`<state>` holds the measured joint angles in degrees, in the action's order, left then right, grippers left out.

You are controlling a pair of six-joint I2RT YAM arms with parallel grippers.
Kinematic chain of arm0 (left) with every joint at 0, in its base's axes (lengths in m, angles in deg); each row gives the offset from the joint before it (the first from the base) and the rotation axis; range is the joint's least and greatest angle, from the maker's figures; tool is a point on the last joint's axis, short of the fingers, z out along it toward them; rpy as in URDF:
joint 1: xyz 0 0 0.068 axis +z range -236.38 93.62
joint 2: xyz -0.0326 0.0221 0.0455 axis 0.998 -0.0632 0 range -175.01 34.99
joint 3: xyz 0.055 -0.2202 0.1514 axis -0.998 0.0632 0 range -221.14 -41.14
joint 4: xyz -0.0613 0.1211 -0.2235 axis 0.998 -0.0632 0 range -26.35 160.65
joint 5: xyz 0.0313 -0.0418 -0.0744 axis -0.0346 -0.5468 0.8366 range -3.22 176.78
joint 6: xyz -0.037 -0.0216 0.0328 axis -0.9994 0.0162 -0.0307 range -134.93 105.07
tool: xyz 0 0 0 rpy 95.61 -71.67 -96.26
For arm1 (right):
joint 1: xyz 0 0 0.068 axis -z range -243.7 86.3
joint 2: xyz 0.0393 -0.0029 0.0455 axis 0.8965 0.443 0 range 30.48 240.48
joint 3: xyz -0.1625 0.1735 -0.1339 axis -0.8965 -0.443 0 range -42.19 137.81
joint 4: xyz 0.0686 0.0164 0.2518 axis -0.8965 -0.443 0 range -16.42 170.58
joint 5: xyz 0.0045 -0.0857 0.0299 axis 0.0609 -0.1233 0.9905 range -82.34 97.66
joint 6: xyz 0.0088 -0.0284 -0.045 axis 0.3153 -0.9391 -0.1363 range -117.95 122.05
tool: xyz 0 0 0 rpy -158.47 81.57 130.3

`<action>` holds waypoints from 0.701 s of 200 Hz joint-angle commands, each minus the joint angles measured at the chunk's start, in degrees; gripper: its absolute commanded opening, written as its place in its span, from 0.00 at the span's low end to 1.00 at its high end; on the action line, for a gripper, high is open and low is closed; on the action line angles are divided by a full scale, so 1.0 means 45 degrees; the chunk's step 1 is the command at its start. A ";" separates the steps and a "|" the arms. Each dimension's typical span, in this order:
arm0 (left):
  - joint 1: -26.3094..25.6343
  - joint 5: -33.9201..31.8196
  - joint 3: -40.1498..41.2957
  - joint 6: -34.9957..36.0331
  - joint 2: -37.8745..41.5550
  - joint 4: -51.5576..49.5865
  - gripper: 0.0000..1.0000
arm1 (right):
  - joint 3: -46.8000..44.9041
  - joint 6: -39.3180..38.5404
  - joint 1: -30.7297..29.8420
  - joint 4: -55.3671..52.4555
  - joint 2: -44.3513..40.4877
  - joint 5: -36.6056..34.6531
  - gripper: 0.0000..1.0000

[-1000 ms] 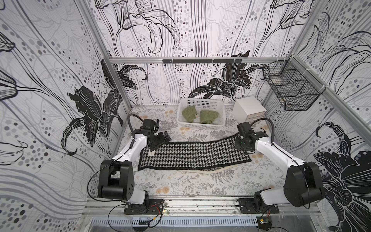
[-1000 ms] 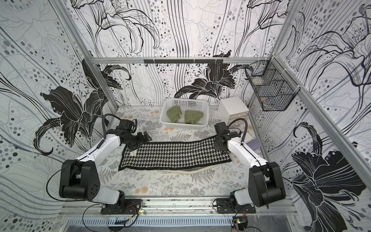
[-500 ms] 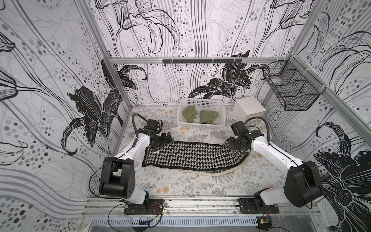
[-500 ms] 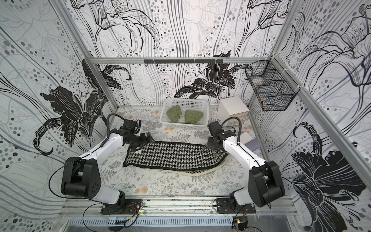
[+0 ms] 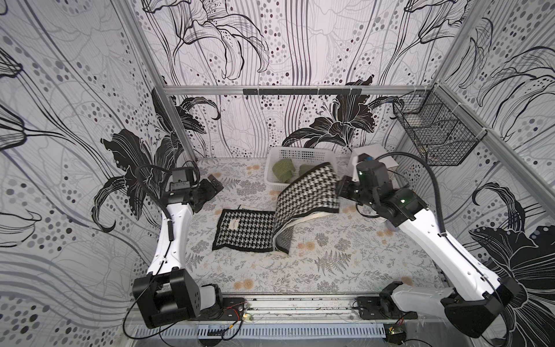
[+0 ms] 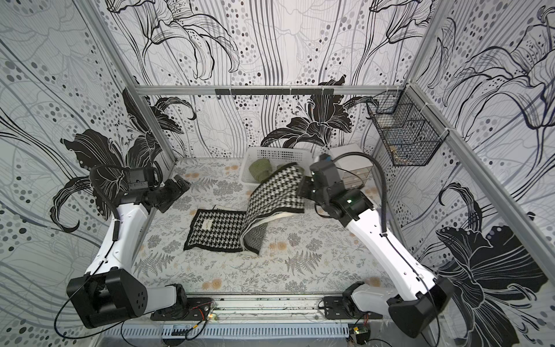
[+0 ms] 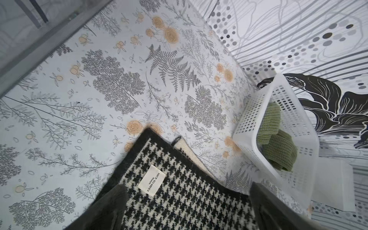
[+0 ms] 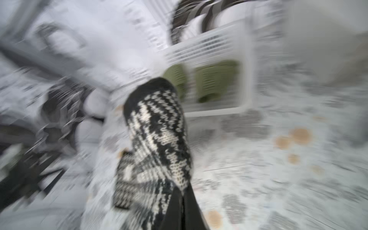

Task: Roll up the scarf and place it into the basket
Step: Flatten out the scarf at the center of the board.

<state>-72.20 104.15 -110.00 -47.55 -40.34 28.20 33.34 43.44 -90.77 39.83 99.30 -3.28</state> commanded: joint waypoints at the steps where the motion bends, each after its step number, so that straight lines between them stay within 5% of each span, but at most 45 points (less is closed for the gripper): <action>1: -0.0192 0.0994 0.0278 0.0181 -0.0369 0.0230 0.99 | -0.1945 0.0168 0.1538 -0.3330 -0.0194 -0.3065 0.00; 31: -0.1032 0.1063 -0.0166 0.0656 -0.0692 -0.0018 0.99 | -0.4753 -0.1240 0.3904 -0.2949 -0.0008 -0.1799 0.00; 88: -0.2346 0.1899 -0.0624 0.0936 -0.1733 -0.0035 0.99 | -0.5215 -0.1240 0.4011 -0.3283 0.0082 -0.2632 0.00; 140: -0.6047 0.2709 -0.0518 0.0941 -0.4425 -0.0652 0.99 | -0.5851 -0.1353 0.4023 -0.3549 -0.0766 -0.2960 0.00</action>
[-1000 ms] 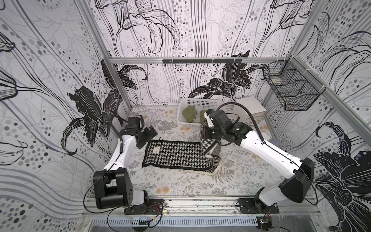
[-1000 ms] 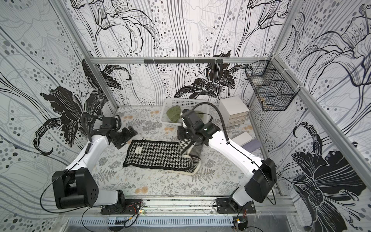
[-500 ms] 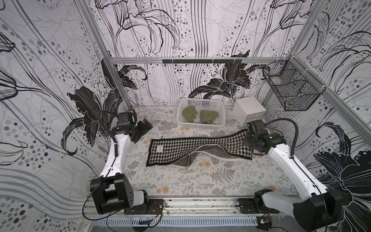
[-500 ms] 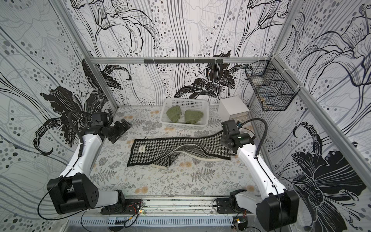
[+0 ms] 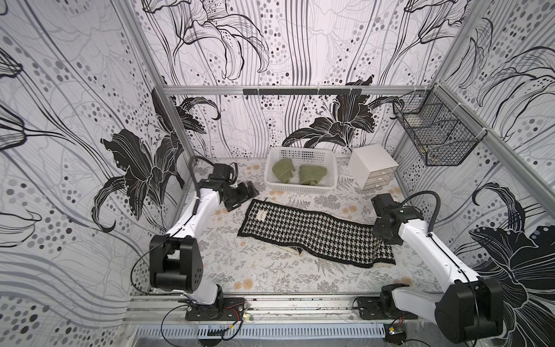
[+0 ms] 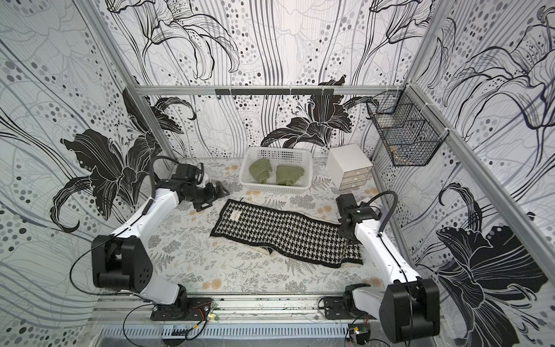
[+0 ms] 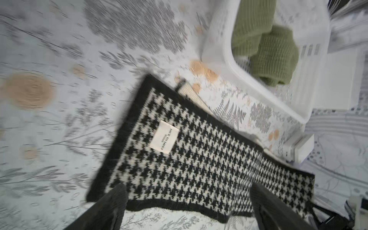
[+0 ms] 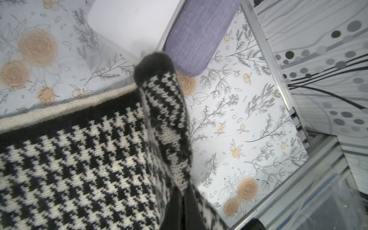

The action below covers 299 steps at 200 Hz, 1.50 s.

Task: Roll up the scarf and place it into the basket
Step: Flatten out the scarf at the center of the board.

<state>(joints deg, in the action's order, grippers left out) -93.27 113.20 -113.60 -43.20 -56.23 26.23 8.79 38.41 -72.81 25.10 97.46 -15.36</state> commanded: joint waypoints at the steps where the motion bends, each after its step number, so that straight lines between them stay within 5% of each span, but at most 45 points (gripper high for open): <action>1: -0.1430 0.0725 0.0313 -0.0065 -0.0917 -0.0162 0.99 | -0.0404 -0.0242 0.0031 -0.0242 -0.0356 -0.0274 0.00; 57: -0.3139 -0.0291 0.0655 -0.1490 -0.2778 0.1239 0.99 | -0.0607 -0.0570 -0.0412 0.1090 -0.0096 0.1624 0.00; 90: -0.2891 -0.2730 0.0978 -0.2326 -0.3649 0.1268 0.99 | -0.0122 -0.0809 -0.2543 0.2236 0.0660 0.3007 0.00; 112: -0.0970 -0.3370 0.2734 -0.3413 -0.3103 0.1875 0.99 | 0.0563 -0.0540 -0.4356 0.3361 0.1547 0.4324 0.00; 135: 0.2021 -0.4670 0.4990 -0.3968 -0.0207 0.2628 0.99 | 0.2420 -0.0576 -0.5934 0.4333 0.3435 0.6131 0.00; 155: 0.3475 -0.6312 0.3977 -0.3100 0.2543 0.0888 0.99 | 0.5665 -0.0982 -0.7191 0.4562 0.5406 0.7511 0.00; 174: 0.3988 -0.6352 0.1997 -0.1735 0.4470 0.0050 0.99 | 0.8869 -0.1563 -0.8339 0.4631 0.5910 0.8089 0.00; 190: 0.4089 -0.6054 -0.0067 -0.0934 0.4822 -0.1126 0.99 | 0.7875 -0.0527 -0.7740 0.6327 0.3781 0.7927 0.00; 208: 0.4196 -0.5123 -0.1462 -0.0528 0.4643 -0.1991 0.99 | 0.4827 0.1725 -0.4139 0.5761 0.1520 0.7707 0.00; 221: 0.4198 -0.4425 -0.1488 -0.0519 0.4640 -0.1887 0.99 | 0.3608 0.0933 -0.2218 0.3228 0.1579 0.5592 0.00; 253: 0.4182 -0.3274 -0.0806 -0.0921 0.4609 -0.1164 0.99 | 0.2656 -0.0726 -0.1739 0.0729 0.5228 0.2800 0.00; 273: 0.4131 -0.2990 -0.0569 -0.0870 0.4551 -0.1200 0.99 | 0.2136 -0.0828 -0.1863 0.1406 0.4912 0.2840 0.00; 299: 0.4012 -0.2702 -0.0265 -0.0697 0.4592 -0.1150 0.99 | 0.2901 -0.0982 -0.1854 -0.0053 0.4631 0.0565 0.00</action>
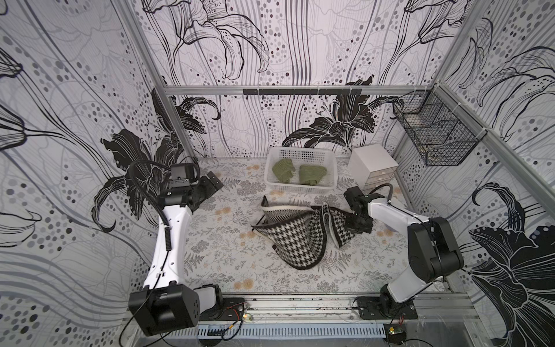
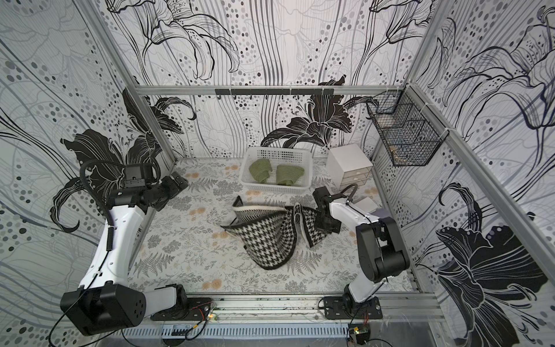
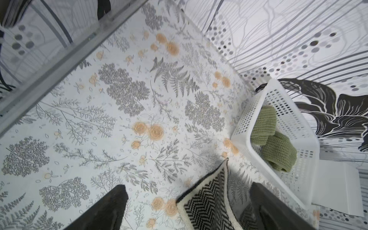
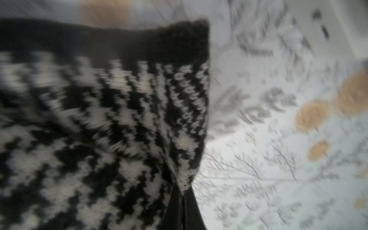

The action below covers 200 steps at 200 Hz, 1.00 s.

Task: Roll up the scarf and place it into the basket
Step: Flatten out the scarf at the center of the board.

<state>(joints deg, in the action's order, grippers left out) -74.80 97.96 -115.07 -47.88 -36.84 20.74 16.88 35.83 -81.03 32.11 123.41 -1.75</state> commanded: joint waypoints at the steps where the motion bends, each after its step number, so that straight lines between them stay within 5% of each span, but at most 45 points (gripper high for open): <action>1: -0.0111 0.0730 0.0061 0.0355 0.0272 0.0062 0.99 | 0.1127 -0.0403 -0.0033 -0.1671 -0.1156 -0.2539 0.00; 21: -0.0769 0.1352 0.0035 0.0847 -0.0046 -0.0097 0.99 | 0.1493 -0.0447 -0.0024 -0.2437 -0.1436 -0.3825 0.00; 55: -0.3657 0.2949 0.0147 0.1690 -0.1414 -0.1289 0.99 | 0.1876 -0.0415 -0.0013 -0.3540 -0.1975 -0.5889 0.00; 102: -0.7085 0.2830 0.2037 0.1648 -0.3025 -0.0969 0.99 | 0.2119 -0.0262 0.0038 -0.4524 -0.1692 -0.7181 0.00; 154: -0.8274 0.3333 0.2849 0.1546 -0.4312 0.3053 0.99 | 0.1853 -0.0326 0.0042 -0.4342 -0.1671 -0.6838 0.00; 200: -0.9517 0.4181 0.1268 0.2008 -0.7171 0.3405 0.99 | 0.1149 -0.0480 0.0315 -0.4292 -0.2275 -0.6735 0.00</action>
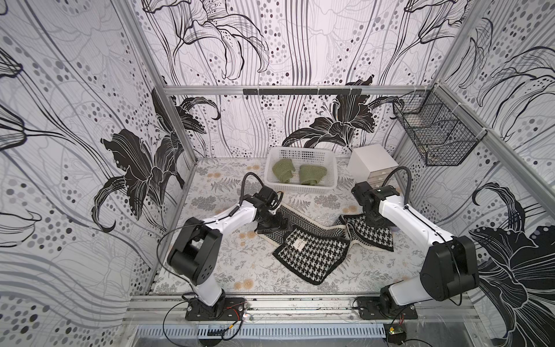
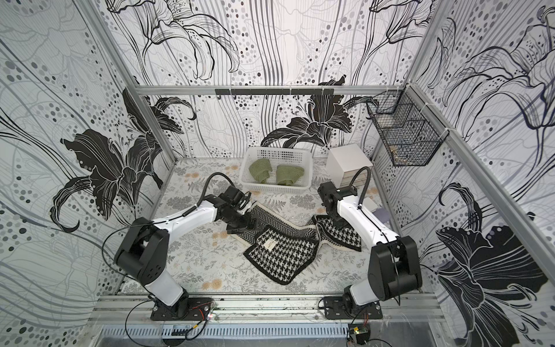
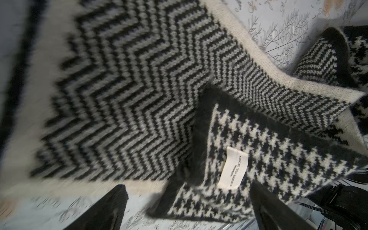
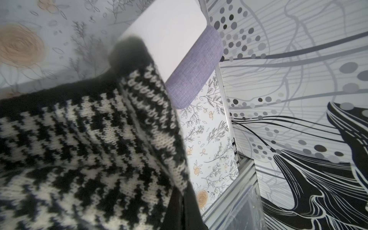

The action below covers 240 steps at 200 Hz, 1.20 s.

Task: Roll up the scarf and place it into the basket
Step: Flatten out the scarf at the center of the board.

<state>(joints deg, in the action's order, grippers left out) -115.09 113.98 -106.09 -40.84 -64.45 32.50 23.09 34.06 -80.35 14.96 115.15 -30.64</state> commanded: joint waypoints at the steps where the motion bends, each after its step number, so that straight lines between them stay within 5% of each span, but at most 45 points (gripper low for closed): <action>1: -0.0579 0.0618 -0.0745 0.0445 -0.1081 0.0787 0.99 | -0.0239 -0.0084 0.0164 -0.0477 -0.0447 -0.0315 0.00; 38: -0.0769 0.0768 -0.0821 0.0411 -0.1401 0.0676 0.97 | -0.0185 -0.0197 0.0222 -0.0508 -0.0859 -0.0317 0.00; 54: -0.0771 0.0975 -0.0799 0.0463 -0.1173 0.0507 0.58 | -0.0163 -0.0220 0.0256 -0.0495 -0.0908 -0.0319 0.00; 66: -0.0783 0.0725 -0.0880 0.0572 -0.0935 0.0031 0.00 | -0.0093 -0.0209 0.0266 -0.0585 -0.0884 -0.0355 0.00; 157: 0.1421 -0.1099 -0.3091 0.1973 -0.0517 -0.2108 0.00 | 0.0299 -0.0216 0.0321 -0.1367 -0.1529 -0.0863 0.00; 169: 0.1787 -0.2080 -0.3761 0.1990 -0.0905 -0.2012 0.00 | 0.0424 -0.0152 0.0323 -0.1610 -0.1530 -0.0867 0.00; 198: 0.2560 -0.1043 -0.5534 0.1898 -0.3489 -0.1810 0.00 | 0.0418 -0.0154 0.0321 -0.1900 -0.1680 -0.0742 0.00; 240: 0.3315 -0.3650 -0.5420 0.0386 -0.4252 -0.1644 0.00 | 0.0531 -0.0120 0.0320 -0.2163 -0.1713 -0.0485 0.00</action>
<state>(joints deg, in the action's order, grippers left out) -102.34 105.77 -131.33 -34.18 -83.47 27.17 23.81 33.43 -79.15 7.96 108.20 -32.37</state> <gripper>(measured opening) 0.046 0.045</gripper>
